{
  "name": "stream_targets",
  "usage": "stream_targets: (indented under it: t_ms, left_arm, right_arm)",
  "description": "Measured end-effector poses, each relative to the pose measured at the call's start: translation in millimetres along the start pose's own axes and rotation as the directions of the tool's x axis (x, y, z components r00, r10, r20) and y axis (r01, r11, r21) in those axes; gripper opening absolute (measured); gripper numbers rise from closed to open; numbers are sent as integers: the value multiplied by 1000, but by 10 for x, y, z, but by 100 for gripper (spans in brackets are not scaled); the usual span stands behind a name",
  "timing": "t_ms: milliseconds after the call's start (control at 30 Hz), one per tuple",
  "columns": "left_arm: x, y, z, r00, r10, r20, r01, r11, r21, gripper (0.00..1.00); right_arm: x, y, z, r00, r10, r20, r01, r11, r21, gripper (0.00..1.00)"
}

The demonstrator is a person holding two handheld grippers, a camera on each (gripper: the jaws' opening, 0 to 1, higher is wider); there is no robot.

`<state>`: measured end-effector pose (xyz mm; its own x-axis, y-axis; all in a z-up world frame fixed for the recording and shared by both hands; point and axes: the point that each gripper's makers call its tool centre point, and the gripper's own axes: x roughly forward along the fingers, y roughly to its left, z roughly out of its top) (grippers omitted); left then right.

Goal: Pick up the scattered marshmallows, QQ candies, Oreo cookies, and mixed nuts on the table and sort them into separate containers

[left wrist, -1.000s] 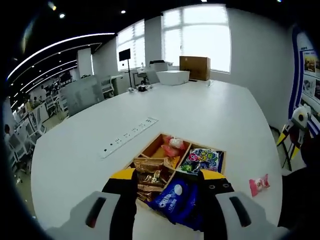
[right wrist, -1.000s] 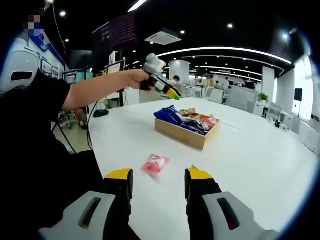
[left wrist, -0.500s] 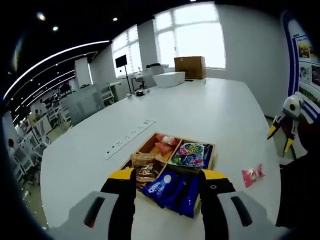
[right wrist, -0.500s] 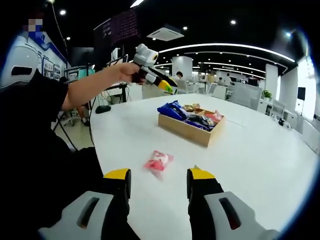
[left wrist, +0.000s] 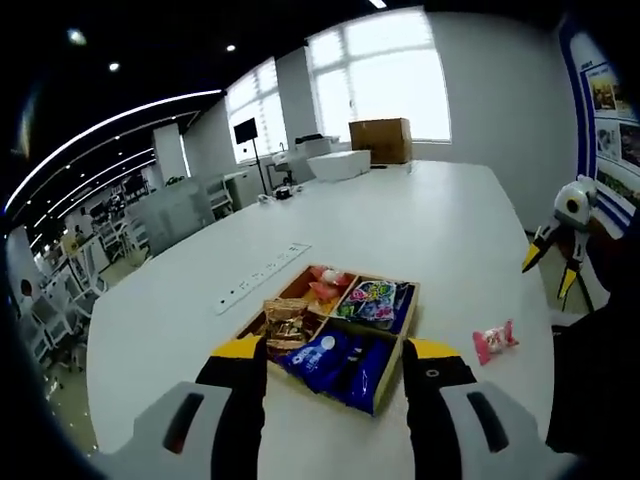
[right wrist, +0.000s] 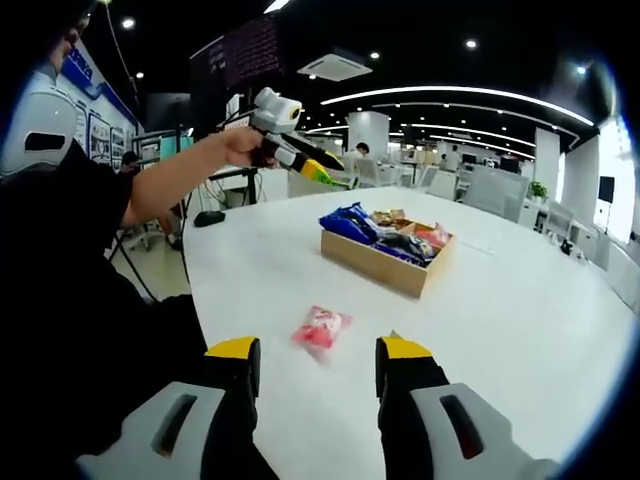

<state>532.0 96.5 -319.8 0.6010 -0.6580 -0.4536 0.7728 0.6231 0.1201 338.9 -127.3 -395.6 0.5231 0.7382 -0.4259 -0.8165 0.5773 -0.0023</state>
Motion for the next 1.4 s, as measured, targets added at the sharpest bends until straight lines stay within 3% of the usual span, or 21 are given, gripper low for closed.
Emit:
stream_targets:
  t_ms: [167,500,900,1167,1400]
  left_arm:
    - [-116,-5,-68,1000,15,24,-15,1000,-17,63]
    - [-296,7,-343,998,54,20,-53,998,-46,66]
    - [-594,-127,-669,996,85,20,-84,994,-69,66]
    - [-908,-242,-850,990,129,59,-121,986,-116,66]
    - [-1030,-395,-1027,988,142,52,-134,982,-134,67]
  right_arm:
    - [0,-7,11,1000,-4,-3,4,1000,-4,44]
    - [66,-3,9,1000,-2,-14,2,1000,-3,46]
    - [72,-46,10,1000,-18,-17,18,1000,-1,47]
    - [59,-67,65,1000,-29,-6,29,1000,1,48]
    - [57,-90,89,999,-39,-3,39,999,-4,47]
